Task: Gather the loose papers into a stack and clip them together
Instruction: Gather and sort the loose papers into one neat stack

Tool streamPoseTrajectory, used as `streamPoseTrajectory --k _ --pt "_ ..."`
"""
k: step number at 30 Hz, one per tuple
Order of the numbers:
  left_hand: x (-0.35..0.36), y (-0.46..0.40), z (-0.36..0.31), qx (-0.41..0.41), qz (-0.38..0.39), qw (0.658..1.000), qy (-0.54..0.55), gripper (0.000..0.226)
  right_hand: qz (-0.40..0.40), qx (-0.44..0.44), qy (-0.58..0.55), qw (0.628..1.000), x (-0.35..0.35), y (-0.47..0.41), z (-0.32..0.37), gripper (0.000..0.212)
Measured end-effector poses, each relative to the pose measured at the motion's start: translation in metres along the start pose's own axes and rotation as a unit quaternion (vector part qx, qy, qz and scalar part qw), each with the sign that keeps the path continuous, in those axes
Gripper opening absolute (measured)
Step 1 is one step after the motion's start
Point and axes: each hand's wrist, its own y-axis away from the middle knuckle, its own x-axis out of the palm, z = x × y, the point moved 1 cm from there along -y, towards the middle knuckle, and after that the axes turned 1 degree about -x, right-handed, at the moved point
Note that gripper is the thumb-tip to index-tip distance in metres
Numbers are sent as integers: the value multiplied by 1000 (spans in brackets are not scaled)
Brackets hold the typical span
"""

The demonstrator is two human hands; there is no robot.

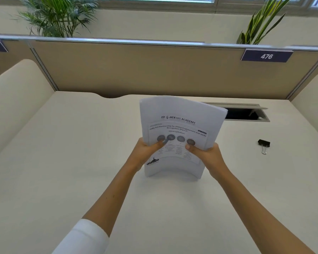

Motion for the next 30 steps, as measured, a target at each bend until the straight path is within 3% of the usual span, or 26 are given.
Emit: streamPoseTrajectory --k 10,16,21,24,26,28,30 --pt "9 -13 -15 25 -40 994 99 19 -30 -26 -48 998 14 -14 4 27" --pt "-2 -11 40 -52 -28 998 -23 24 -33 70 29 997 8 -10 -47 29" --pt "-12 -10 53 -81 -19 994 -72 27 -43 75 85 993 4 -9 -57 28" --pt "-16 -13 48 -61 -30 995 -74 61 -50 70 119 989 0 -11 -51 34" --pt "-20 -18 33 -32 -117 985 -122 103 -49 62 157 984 -6 -13 -42 35" --pt "-29 -25 2 25 -207 946 -247 126 -42 57 205 976 -14 -17 -32 33" --pt "-37 -27 -41 95 -235 900 -355 134 -21 51 257 965 -22 -21 -19 30"
